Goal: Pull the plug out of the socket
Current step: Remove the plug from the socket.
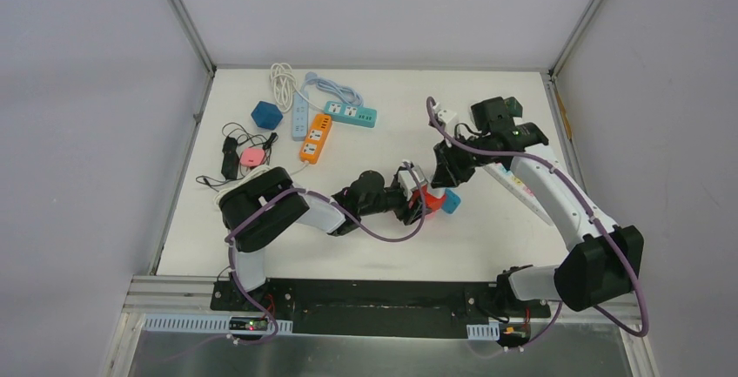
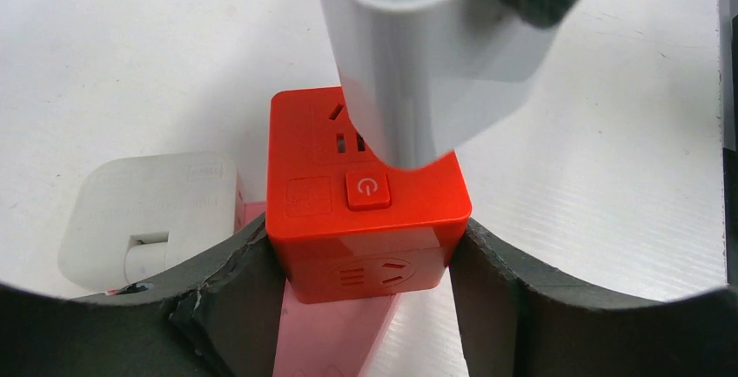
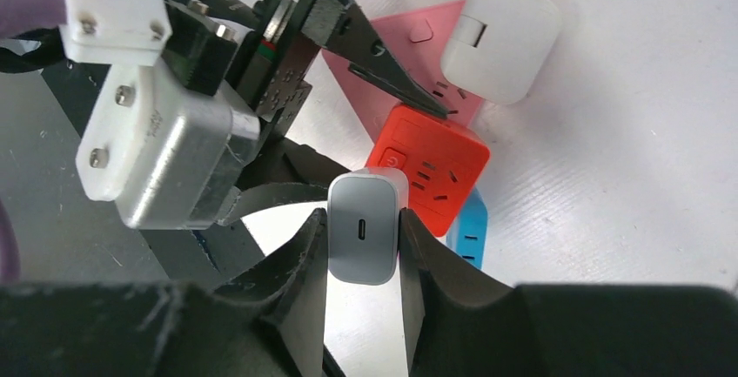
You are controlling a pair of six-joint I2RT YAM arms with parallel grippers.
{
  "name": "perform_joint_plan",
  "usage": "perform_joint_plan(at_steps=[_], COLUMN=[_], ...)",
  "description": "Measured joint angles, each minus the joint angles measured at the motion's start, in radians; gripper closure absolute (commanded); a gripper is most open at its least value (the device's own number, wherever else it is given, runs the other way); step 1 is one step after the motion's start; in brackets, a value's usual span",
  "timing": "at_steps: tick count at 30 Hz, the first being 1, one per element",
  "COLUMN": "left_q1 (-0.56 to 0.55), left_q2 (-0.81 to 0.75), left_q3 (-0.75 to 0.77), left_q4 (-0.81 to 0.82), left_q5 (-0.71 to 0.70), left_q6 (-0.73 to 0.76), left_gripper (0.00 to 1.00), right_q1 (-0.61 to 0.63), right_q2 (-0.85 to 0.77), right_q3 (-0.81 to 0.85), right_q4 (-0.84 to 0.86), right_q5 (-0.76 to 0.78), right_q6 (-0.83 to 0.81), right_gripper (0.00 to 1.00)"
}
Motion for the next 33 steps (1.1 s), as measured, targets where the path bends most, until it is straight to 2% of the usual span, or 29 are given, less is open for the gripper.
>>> perform_joint_plan(at_steps=[3, 9, 14, 20, 33], left_q1=[0.000, 0.000, 0.001, 0.002, 0.002], left_q2=[-0.008, -0.055, -0.093, -0.118, -0.179], left_q3=[0.001, -0.010, -0.024, -0.040, -0.083], left_q4=[-0.009, -0.042, -0.073, -0.117, -0.139], left_q5=[0.000, -0.004, -0.006, -0.011, -0.024], left_q6=[0.000, -0.020, -0.032, -0.069, -0.101], left_gripper=[0.77, 0.45, 0.25, 0.13, 0.02], right_q1=[-0.025, -0.043, -0.050, -0.054, -0.083], right_q2=[-0.004, -0.003, 0.012, 0.027, 0.027], right_q3=[0.000, -0.002, -0.010, -0.019, -0.020], right_q4=[0.000, 0.000, 0.008, 0.018, 0.023], right_q5=[-0.006, -0.007, -0.010, -0.030, -0.122], right_q6=[0.000, 0.004, 0.017, 0.031, 0.056], right_gripper=[1.00, 1.00, 1.00, 1.00, 1.00])
